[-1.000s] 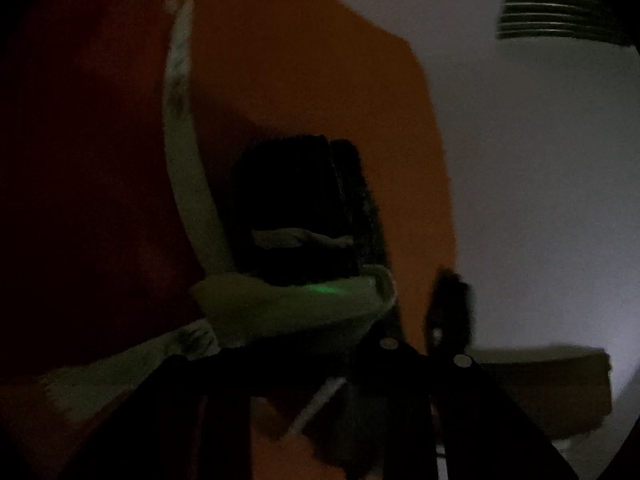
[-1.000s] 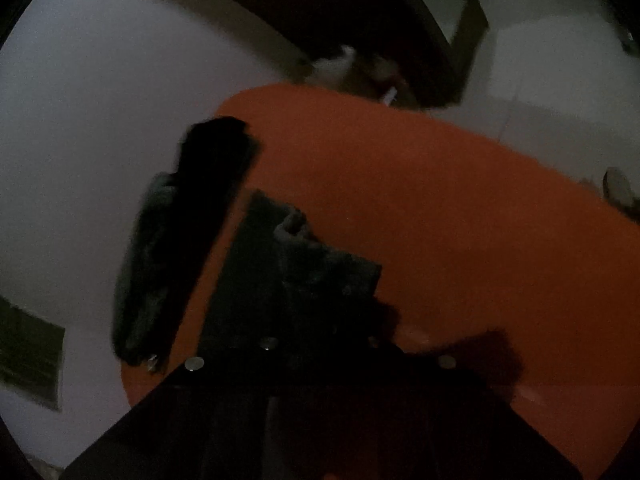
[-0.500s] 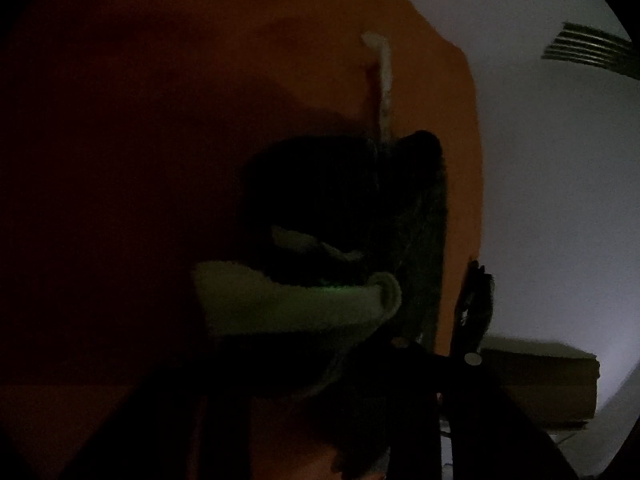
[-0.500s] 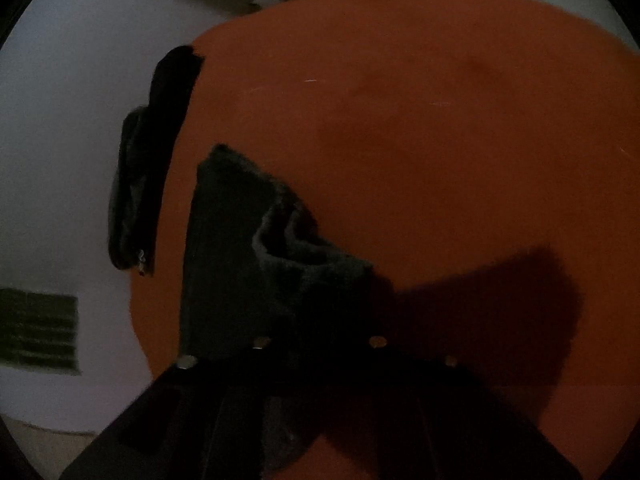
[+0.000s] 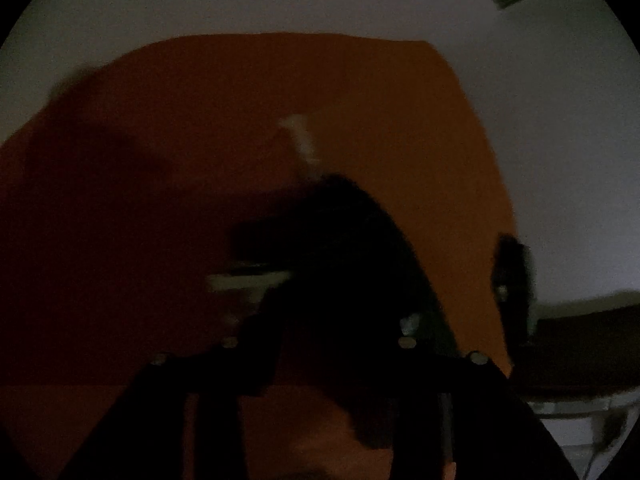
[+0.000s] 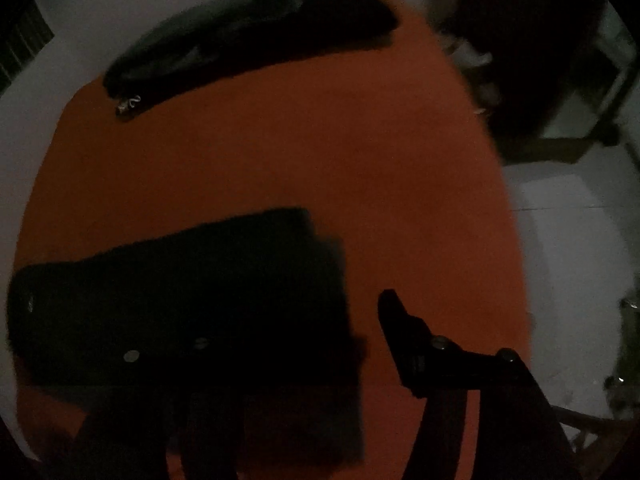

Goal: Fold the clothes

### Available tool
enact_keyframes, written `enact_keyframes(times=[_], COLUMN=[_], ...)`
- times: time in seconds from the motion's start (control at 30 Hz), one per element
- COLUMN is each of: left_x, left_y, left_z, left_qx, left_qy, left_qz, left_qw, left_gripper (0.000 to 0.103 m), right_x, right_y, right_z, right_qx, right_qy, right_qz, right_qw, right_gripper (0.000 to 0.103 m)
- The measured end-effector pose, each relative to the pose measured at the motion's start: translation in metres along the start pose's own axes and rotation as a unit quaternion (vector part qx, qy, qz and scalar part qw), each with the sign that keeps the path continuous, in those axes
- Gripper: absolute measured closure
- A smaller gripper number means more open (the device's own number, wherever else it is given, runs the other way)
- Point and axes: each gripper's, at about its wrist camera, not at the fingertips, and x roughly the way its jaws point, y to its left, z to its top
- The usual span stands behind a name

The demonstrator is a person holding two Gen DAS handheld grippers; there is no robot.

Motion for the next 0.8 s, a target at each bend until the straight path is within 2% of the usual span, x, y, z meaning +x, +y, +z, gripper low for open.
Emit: enact_keyframes(times=[0.07, 0.1, 0.13, 0.17, 0.23, 0.3, 0.33, 0.67, 0.73, 0.77, 0.8], left_x=[0.005, 0.007, 0.011, 0.027, 0.054, 0.074, 0.078, 0.1, 0.107, 0.11, 0.111], left_y=[-0.027, -0.04, -0.053, -0.061, -0.072, -0.08, -0.081, -0.081, -0.077, -0.076, -0.075], left_z=[0.002, 0.002, 0.002, -0.004, -0.018, -0.028, -0.031, -0.021, -0.024, -0.026, -0.029], left_qx=[0.012, 0.019, 0.025, 0.034, 0.044, 0.053, 0.059, 0.013, 0.007, 0.004, 0.003], left_qy=[-0.005, -0.007, -0.008, 0.004, 0.031, 0.052, 0.053, 0.037, 0.042, 0.044, 0.046], left_qz=[-0.009, -0.013, -0.016, -0.012, -0.006, -0.006, -0.007, -0.014, -0.014, -0.014, -0.014], left_qw=[0.9999, 0.9997, 0.9995, 0.9993, 0.9985, 0.9972, 0.9969, 0.9991, 0.999, 0.9989, 0.9989], left_gripper=[0.058, 0.058, 0.058, 0.058, 0.058, 0.058, 0.058, 0.058, 0.058, 0.058, 0.058], right_x=[0.036, 0.051, 0.06, 0.061, 0.04, 0.011, 0.004, 0.054, 0.063, 0.058, 0.053], right_y=[-0.005, -0.009, -0.012, -0.012, -0.014, -0.017, -0.018, -0.005, -0.008, -0.012, -0.017], right_z=[0.012, 0.015, 0.013, 0.011, 0.004, -0.004, -0.005, 0.019, 0.017, 0.016, 0.014], right_qx=[0.027, 0.039, 0.044, 0.041, 0.056, 0.083, 0.094, 0.085, 0.089, 0.101, 0.113], right_qy=[0.018, 0.025, 0.024, 0.011, -0.05, -0.116, -0.133, -0.11, -0.102, -0.102, -0.101], right_qz=[0.002, 0.003, 0.002, 0.0, 0.018, 0.046, 0.054, -0.018, -0.026, -0.02, -0.014], right_qw=[0.999, 0.999, 0.999, 0.999, 0.997, 0.989, 0.985, 0.99, 0.99, 0.989, 0.988], right_gripper=[0.044, 0.07, 0.086, 0.085, 0.086, 0.086, 0.087, 0.089, 0.086, 0.08, 0.068])
